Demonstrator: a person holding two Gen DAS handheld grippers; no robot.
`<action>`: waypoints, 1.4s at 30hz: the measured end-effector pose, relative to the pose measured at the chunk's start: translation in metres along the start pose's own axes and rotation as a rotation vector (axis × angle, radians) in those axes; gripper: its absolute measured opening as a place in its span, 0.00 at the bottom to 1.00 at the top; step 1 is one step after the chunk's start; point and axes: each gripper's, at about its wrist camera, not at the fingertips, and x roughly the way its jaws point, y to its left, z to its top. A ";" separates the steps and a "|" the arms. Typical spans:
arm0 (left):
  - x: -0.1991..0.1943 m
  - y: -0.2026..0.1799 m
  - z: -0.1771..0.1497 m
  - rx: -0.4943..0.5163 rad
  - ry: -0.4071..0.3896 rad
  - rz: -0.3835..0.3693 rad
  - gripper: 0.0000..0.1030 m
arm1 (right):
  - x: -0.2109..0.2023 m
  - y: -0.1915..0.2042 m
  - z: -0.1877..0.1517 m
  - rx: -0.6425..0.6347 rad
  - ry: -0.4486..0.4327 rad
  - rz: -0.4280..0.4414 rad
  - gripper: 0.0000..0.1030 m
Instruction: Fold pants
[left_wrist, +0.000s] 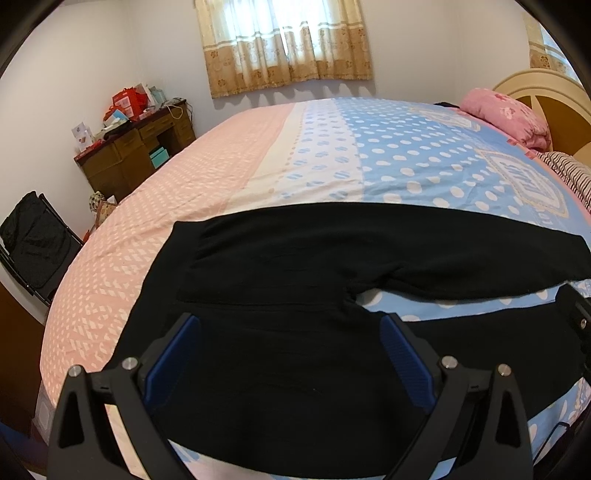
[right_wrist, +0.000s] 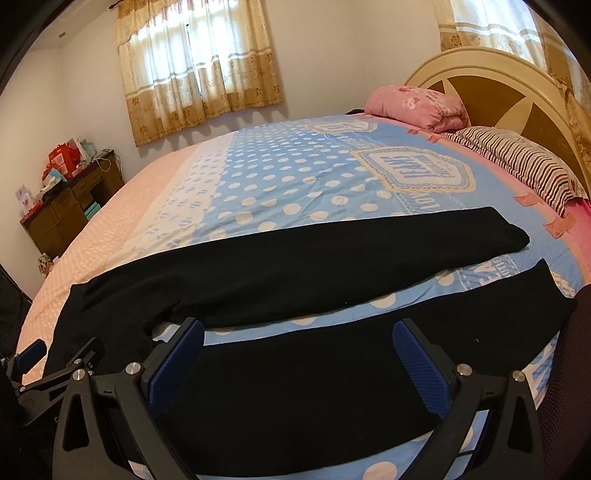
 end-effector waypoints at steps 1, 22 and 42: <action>0.000 0.000 0.000 0.000 -0.001 0.001 0.97 | 0.000 0.000 0.000 0.001 0.002 0.000 0.99; -0.004 -0.003 0.001 0.009 -0.017 0.002 0.97 | 0.002 0.000 0.000 0.003 0.014 0.002 0.99; 0.049 0.027 -0.004 -0.032 0.127 -0.007 0.97 | 0.047 0.008 0.002 -0.081 0.122 0.013 0.99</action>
